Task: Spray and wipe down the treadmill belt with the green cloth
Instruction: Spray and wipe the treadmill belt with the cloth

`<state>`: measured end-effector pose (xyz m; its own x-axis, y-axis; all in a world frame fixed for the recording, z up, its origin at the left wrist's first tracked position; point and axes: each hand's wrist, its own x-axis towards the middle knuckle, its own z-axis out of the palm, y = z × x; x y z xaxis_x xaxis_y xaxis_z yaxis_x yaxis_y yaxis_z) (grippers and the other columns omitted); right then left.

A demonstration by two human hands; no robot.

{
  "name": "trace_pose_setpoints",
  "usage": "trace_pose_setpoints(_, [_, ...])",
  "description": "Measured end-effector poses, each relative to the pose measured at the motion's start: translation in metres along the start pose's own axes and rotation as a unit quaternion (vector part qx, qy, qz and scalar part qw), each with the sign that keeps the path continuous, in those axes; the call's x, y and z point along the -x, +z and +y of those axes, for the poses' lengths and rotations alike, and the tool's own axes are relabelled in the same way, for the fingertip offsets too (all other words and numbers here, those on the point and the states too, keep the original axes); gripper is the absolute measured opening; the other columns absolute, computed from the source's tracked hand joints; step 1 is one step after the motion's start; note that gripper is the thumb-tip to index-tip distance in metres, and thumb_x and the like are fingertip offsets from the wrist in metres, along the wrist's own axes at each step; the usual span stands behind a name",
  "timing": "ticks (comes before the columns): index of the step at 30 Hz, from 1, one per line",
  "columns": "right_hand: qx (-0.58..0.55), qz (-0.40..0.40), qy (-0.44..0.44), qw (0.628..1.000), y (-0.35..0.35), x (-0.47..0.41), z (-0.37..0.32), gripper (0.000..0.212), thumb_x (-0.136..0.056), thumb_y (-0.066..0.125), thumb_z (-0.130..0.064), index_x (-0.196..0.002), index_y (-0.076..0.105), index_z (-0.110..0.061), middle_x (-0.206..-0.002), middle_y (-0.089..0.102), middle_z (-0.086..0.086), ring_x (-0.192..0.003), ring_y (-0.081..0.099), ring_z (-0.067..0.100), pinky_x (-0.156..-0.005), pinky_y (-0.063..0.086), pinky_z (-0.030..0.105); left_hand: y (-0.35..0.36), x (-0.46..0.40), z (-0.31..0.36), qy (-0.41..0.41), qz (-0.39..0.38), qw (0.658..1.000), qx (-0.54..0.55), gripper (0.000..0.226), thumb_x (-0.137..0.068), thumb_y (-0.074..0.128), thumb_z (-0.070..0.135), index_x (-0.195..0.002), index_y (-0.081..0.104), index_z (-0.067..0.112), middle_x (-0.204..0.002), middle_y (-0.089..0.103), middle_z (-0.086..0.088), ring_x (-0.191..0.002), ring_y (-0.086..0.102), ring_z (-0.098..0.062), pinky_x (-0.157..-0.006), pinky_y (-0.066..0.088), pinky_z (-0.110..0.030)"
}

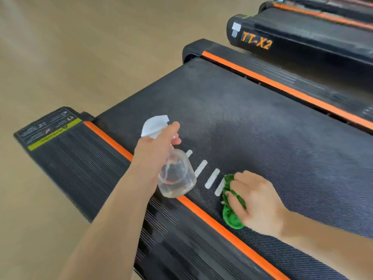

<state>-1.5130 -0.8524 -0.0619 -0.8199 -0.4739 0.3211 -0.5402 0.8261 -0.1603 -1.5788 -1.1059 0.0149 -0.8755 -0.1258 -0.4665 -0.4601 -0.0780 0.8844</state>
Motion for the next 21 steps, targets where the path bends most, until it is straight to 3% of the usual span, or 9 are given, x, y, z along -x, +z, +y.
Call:
trace_pose_setpoints(4, [0.007,0.011,-0.006,1.000,0.005,0.001,0.001,0.028,-0.095,0.053,-0.026,-0.069,0.051,-0.015,-0.073,0.045,-0.001,-0.064,0.040,0.021,-0.060,0.037,0.033,0.005,-0.008,-0.008,-0.054,0.009,0.998,0.040,0.042,-0.083,0.078,0.048,-0.056,0.066,0.019,-0.081,0.078,-0.004,-0.066,0.065,-0.020,-0.085,0.057,-0.038])
trace_pose_setpoints(7, [-0.001,0.014,0.002,1.000,0.005,0.001,0.000,0.030,-0.096,0.052,-0.026,-0.068,0.051,-0.015,-0.072,0.045,-0.001,-0.064,0.039,0.020,-0.059,0.037,0.033,0.011,-0.006,-0.010,-0.070,0.010,0.996,0.056,0.038,-0.075,0.079,0.049,-0.063,0.068,0.015,-0.084,0.080,-0.008,-0.071,0.067,-0.025,-0.098,0.059,-0.048])
trace_pose_setpoints(10, [-0.008,0.016,0.010,1.000,0.005,0.002,-0.002,0.030,-0.095,0.052,-0.026,-0.067,0.050,-0.015,-0.072,0.044,-0.001,-0.064,0.039,0.020,-0.058,0.038,0.035,0.020,-0.005,-0.010,-0.055,-0.027,0.997,0.039,0.034,-0.076,0.078,0.045,-0.057,0.070,0.018,-0.082,0.079,-0.001,-0.078,0.067,-0.023,-0.103,0.057,-0.050])
trace_pose_setpoints(15, [-0.006,0.017,0.018,1.000,0.006,0.002,-0.002,0.031,-0.096,0.050,-0.027,-0.067,0.050,-0.015,-0.071,0.045,-0.002,-0.064,0.039,0.021,-0.060,0.038,0.035,0.023,-0.006,-0.015,-0.096,-0.009,0.995,0.037,0.033,-0.085,0.078,0.045,-0.081,0.066,0.013,-0.070,0.070,-0.002,-0.068,0.066,-0.024,-0.089,0.059,-0.043])
trace_pose_setpoints(18, [-0.010,0.016,0.020,1.000,0.005,0.002,-0.002,0.032,-0.097,0.050,-0.027,-0.067,0.051,-0.015,-0.072,0.045,-0.001,-0.064,0.040,0.021,-0.060,0.038,0.034,0.024,-0.006,-0.016,-0.076,-0.016,0.996,0.037,0.032,-0.086,0.077,0.042,-0.077,0.067,0.013,-0.079,0.072,-0.005,-0.070,0.063,-0.023,-0.083,0.059,-0.041])
trace_pose_setpoints(21, [-0.009,0.013,0.015,1.000,0.004,0.001,-0.002,0.032,-0.097,0.050,-0.027,-0.067,0.051,-0.015,-0.072,0.045,-0.001,-0.064,0.040,0.022,-0.061,0.038,0.034,0.022,-0.006,-0.015,-0.087,-0.012,0.995,0.042,0.030,-0.091,0.074,0.041,-0.080,0.065,0.014,-0.068,0.069,0.000,-0.061,0.061,-0.020,-0.078,0.056,-0.039])
